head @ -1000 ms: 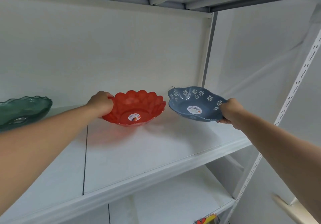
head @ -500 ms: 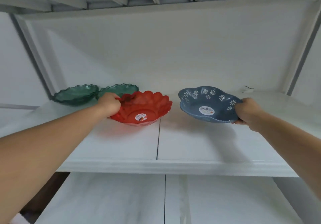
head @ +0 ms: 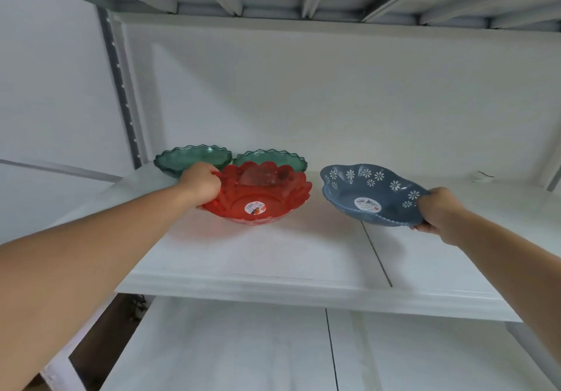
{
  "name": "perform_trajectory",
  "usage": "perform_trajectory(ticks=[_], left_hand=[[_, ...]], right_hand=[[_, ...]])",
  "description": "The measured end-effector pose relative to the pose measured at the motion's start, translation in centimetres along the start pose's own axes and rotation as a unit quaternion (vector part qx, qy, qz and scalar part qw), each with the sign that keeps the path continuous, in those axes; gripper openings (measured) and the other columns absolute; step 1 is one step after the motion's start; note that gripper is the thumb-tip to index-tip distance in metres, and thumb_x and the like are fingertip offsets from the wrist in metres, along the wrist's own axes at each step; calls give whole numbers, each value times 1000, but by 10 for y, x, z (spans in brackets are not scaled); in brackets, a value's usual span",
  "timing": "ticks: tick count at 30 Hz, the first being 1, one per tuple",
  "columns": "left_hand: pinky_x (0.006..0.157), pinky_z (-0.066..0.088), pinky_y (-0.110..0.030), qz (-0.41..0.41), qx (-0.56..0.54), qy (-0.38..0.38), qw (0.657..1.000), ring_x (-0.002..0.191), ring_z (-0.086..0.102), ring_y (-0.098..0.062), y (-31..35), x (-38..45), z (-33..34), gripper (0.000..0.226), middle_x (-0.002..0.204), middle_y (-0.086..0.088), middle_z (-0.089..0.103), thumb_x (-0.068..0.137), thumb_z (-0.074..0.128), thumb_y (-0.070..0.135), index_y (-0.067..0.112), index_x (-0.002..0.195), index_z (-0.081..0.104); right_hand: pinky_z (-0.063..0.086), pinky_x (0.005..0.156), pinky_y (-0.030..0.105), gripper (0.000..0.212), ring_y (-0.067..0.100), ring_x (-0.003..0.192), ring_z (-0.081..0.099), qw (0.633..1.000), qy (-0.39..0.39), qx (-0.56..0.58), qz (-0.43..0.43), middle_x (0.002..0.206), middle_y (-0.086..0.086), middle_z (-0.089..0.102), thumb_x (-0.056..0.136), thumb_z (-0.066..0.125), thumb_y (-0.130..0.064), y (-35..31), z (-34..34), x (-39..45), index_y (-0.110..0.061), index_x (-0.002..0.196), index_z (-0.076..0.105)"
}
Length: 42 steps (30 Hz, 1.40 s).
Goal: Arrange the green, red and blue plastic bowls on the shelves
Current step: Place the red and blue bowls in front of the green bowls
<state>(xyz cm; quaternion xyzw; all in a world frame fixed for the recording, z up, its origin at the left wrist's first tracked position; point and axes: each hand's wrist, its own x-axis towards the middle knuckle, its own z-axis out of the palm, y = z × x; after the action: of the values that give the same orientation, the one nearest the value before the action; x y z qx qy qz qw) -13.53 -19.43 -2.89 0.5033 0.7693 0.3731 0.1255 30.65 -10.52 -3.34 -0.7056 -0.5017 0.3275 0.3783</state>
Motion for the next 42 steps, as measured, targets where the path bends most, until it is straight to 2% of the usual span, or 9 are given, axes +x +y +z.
perform_trajectory(ticks=[3, 6, 9, 16, 21, 28, 30, 35, 42], left_hand=[[50, 47, -25, -6, 7, -20, 1000, 71, 70, -22, -23, 4, -18, 35, 89, -8, 76, 92, 46, 3, 17, 101, 77], [56, 50, -27, -9, 8, -19, 1000, 78, 72, -29, -39, 6, -31, 36, 90, -12, 76, 92, 45, 1, 11, 100, 79], [51, 46, -26, -19, 3, -6, 1000, 71, 65, -20, -48, 2, -45, 37, 100, -13, 75, 94, 43, 2, 16, 103, 77], [47, 49, -25, -61, -7, 38, 997, 69, 65, -23, -69, -21, -76, 35, 94, -13, 72, 94, 45, 4, 21, 99, 75], [55, 53, -27, -66, 11, 42, 997, 87, 70, -32, -96, -19, -103, 42, 107, -14, 75, 93, 42, 5, 18, 112, 78], [31, 43, -20, -80, 3, 8, 997, 70, 64, -22, -153, 2, -120, 37, 107, -17, 71, 95, 43, 6, 15, 113, 75], [38, 46, -23, -72, 9, 0, 997, 73, 64, -20, -170, 12, -124, 37, 109, -15, 72, 94, 44, 8, 16, 112, 75], [68, 52, -32, -60, 22, -8, 998, 94, 68, -33, -195, 28, -128, 35, 113, -13, 74, 91, 47, 15, 18, 110, 77], [86, 56, -38, -64, 11, -21, 998, 101, 66, -36, -199, 34, -116, 32, 111, -13, 74, 92, 47, 17, 17, 106, 76]], right_hand=[[62, 51, 35, 29, 34, 61, 71, 1000, 1, 5, 13, 90, 25, 70, 101, 42, -2, -10, 25, -17, 4, 124, 58], [66, 63, 42, 29, 35, 60, 73, 1000, -13, 5, 2, 91, 26, 74, 99, 44, -3, -17, 41, -29, 3, 121, 61], [66, 65, 43, 32, 35, 60, 75, 999, -31, 0, -17, 94, 26, 75, 97, 43, -3, -23, 53, -36, 2, 121, 62], [63, 84, 57, 34, 48, 87, 76, 995, -89, -7, -53, 97, 29, 74, 97, 38, -1, -39, 87, -61, 4, 119, 63], [63, 81, 58, 33, 46, 84, 77, 992, -111, -18, -57, 95, 28, 74, 99, 38, -3, -44, 120, -84, 2, 122, 61], [67, 65, 46, 30, 39, 70, 76, 996, -88, -24, -22, 99, 26, 73, 101, 41, -4, -51, 163, -113, 1, 122, 62], [65, 55, 38, 27, 37, 67, 73, 997, -74, -17, -5, 99, 27, 72, 102, 42, -2, -53, 172, -119, 3, 119, 62], [64, 78, 56, 29, 42, 72, 77, 998, -58, -26, 13, 93, 26, 76, 98, 43, -6, -48, 191, -127, 2, 114, 66], [63, 55, 38, 28, 38, 63, 75, 997, -55, -56, -15, 92, 22, 75, 97, 44, -12, -49, 198, -130, -3, 108, 68]])
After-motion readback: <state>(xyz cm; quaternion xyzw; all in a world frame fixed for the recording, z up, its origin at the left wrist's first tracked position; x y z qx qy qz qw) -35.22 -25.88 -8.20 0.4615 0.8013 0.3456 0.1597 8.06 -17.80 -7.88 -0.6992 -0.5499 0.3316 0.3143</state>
